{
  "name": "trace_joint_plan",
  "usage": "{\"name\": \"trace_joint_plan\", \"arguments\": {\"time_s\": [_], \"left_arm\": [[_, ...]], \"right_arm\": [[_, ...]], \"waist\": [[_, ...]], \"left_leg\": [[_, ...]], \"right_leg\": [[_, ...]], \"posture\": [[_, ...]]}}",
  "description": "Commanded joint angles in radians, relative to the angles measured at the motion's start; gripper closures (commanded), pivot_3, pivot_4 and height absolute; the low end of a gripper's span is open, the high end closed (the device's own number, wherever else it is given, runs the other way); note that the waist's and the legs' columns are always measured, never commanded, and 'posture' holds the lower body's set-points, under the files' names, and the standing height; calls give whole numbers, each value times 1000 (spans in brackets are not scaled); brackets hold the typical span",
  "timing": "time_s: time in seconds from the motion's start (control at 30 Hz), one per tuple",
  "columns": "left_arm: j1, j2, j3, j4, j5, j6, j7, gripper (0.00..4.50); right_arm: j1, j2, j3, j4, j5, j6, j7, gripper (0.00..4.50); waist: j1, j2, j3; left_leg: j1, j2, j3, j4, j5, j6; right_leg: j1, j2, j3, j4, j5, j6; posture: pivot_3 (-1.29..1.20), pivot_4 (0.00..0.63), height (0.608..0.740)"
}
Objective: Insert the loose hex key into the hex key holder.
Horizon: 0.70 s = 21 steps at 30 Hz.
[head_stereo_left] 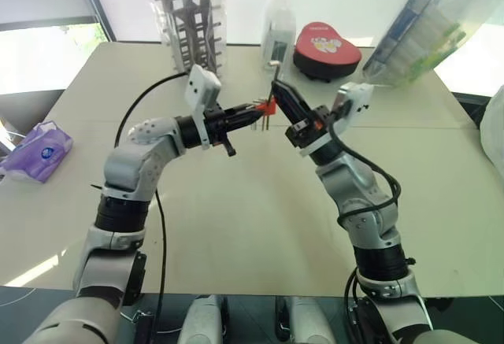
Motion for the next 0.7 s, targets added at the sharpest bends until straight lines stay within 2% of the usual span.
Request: {"name": "trace_joint_plan", "arguments": {"time_s": [0.03,0.7], "left_arm": [[-10,9,1,-50,-17,4,-15,4500],[-16,-10,4,-47,-16,3,-16,4500]], "right_arm": [[-48,15,-41,-16,-17,-27,12,4477],[-16,68,-40,-46,-61,6,18,4477]], "waist": [[0,0,0],[-1,0,0]], "left_leg": [[0,0,0,0,0,0],[0,0,0,0,0,0]], "right_leg": [[0,0,0,0,0,0],[0,0,0,0,0,0]], "posture": [[0,150,740],[0,150,740]]}}
